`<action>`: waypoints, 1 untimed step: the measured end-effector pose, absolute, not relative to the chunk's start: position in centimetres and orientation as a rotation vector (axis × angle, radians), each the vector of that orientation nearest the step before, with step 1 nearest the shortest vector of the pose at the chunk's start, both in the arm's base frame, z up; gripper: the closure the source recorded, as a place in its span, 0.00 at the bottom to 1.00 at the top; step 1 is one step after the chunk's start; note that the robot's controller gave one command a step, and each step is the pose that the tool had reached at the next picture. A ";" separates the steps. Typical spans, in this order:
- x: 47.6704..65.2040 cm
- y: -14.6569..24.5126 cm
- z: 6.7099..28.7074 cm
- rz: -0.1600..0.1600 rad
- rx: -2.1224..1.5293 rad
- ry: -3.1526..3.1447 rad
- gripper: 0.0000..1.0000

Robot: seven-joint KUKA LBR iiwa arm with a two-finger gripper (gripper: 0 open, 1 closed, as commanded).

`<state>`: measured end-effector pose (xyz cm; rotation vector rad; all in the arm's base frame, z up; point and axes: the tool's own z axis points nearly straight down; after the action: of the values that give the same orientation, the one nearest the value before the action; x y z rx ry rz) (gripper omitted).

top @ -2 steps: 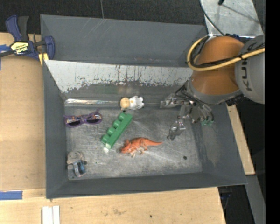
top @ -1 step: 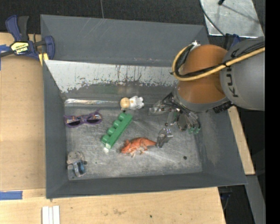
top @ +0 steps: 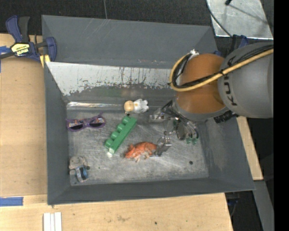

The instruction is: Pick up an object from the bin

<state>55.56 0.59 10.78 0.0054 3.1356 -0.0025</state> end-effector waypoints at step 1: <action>51.3 2.5 7.9 0.001 0.116 3.129 1.00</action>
Offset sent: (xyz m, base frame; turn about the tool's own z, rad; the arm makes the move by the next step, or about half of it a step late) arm 0.0000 0.0000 0.0000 0.0000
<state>51.30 2.48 7.90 0.1165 3.1290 0.0006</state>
